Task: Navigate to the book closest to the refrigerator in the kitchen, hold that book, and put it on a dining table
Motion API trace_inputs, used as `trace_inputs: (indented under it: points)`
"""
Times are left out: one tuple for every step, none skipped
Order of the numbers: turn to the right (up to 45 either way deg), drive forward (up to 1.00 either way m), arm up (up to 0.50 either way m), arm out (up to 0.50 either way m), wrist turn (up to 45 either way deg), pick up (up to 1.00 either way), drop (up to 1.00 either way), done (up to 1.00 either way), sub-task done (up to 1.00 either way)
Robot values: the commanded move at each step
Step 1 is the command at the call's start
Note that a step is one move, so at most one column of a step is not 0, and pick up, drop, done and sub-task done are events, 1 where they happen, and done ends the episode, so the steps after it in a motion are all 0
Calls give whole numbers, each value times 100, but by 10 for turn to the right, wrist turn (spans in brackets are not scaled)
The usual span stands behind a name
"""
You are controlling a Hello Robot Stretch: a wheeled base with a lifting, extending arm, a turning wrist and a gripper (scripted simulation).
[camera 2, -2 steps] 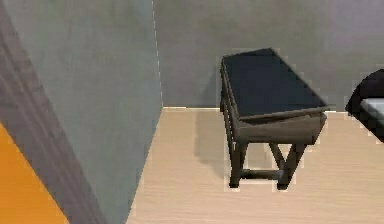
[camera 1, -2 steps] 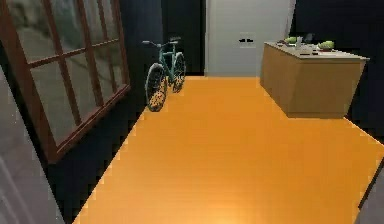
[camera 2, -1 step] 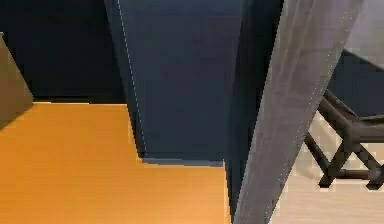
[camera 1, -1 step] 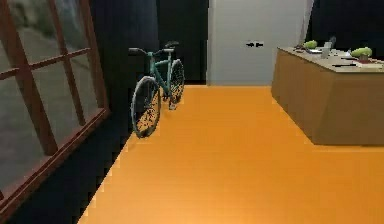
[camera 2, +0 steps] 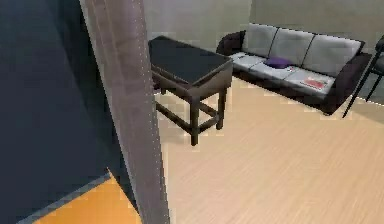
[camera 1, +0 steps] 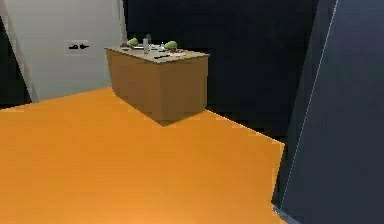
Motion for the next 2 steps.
trace_inputs:
  points:
    - [240, 0, 0, 0, 0, 0, 0, 0, 0]
    - [0, 30, 0, 0, 0, 0, 0, 0, 0]
